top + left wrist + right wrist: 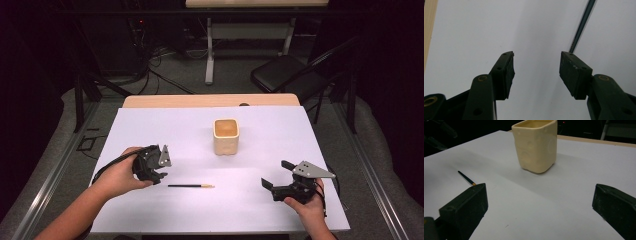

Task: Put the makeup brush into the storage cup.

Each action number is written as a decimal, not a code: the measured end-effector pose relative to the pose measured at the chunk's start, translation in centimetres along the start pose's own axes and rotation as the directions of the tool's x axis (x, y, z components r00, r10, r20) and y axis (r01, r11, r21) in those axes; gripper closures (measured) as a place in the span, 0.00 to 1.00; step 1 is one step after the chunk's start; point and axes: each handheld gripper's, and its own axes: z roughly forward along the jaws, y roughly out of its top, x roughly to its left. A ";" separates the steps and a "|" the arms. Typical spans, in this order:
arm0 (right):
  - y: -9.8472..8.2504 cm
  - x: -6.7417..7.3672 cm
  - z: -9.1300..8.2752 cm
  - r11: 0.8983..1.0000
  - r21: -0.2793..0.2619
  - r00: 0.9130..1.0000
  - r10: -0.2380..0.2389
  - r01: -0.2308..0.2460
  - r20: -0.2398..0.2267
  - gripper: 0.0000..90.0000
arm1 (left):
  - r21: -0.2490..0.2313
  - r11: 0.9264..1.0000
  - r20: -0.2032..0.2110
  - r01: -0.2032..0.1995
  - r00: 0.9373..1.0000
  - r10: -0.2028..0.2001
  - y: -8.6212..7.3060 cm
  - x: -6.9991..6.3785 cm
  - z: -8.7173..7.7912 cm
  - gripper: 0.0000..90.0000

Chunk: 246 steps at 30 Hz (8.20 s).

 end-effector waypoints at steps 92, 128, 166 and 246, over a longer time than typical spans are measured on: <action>-0.2 0.1 0.2 1.000 0.025 1.000 0.001 -0.001 -0.018 0.01 | 0.210 0.942 0.308 -0.261 0.932 0.190 5.2 -1.6 5.5 0.70; -0.2 0.1 0.2 1.000 0.027 1.000 -0.006 0.006 -0.022 0.01 | 0.181 0.934 0.322 -0.309 0.916 0.240 5.2 -2.4 6.8 0.85; -0.2 0.1 0.2 0.999 0.030 1.000 -0.011 0.011 -0.024 0.01 | 0.189 0.927 0.327 -0.324 0.911 0.251 5.4 -2.8 7.6 0.94; -0.2 0.0 0.2 1.000 0.030 1.000 -0.001 0.001 -0.019 0.01 | 0.187 0.919 0.302 -0.348 0.910 0.283 5.4 -2.3 5.7 0.94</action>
